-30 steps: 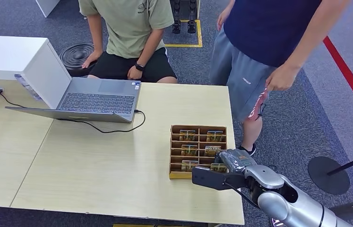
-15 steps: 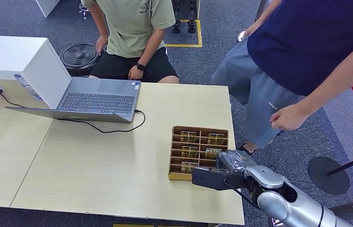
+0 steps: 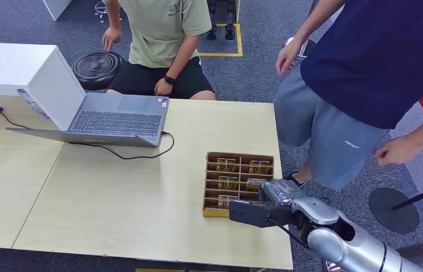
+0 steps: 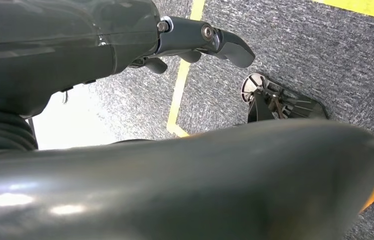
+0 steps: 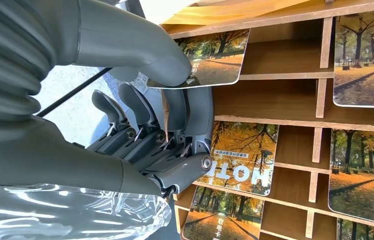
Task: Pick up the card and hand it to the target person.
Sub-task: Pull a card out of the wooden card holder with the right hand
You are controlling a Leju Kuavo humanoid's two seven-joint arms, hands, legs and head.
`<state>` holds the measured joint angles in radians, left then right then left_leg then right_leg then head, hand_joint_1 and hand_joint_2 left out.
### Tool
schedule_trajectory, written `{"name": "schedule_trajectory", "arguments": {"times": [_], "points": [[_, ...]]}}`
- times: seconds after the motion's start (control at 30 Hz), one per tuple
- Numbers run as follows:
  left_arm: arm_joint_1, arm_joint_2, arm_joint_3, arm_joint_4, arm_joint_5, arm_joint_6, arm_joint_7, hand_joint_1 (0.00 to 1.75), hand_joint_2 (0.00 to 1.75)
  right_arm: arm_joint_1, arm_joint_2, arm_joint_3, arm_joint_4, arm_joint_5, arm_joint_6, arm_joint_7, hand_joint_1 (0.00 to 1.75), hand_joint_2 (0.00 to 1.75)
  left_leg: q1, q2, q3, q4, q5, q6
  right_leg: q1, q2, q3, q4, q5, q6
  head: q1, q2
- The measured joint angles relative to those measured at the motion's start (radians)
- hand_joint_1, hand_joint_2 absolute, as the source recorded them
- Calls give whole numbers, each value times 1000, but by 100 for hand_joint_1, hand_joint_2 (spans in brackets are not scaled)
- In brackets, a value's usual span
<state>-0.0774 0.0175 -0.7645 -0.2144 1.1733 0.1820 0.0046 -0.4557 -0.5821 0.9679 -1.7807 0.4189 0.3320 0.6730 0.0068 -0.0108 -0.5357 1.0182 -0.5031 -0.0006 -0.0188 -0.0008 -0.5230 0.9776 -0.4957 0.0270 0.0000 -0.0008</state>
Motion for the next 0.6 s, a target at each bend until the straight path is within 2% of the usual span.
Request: {"name": "schedule_trajectory", "arguments": {"times": [0.6], "points": [[0,0,0,0,0,0,0,0,0,-2,0,6,0,0,-2,0,150,175,0,0,0,0,0,0,0,0,0,0,0,0,0,0]]}}
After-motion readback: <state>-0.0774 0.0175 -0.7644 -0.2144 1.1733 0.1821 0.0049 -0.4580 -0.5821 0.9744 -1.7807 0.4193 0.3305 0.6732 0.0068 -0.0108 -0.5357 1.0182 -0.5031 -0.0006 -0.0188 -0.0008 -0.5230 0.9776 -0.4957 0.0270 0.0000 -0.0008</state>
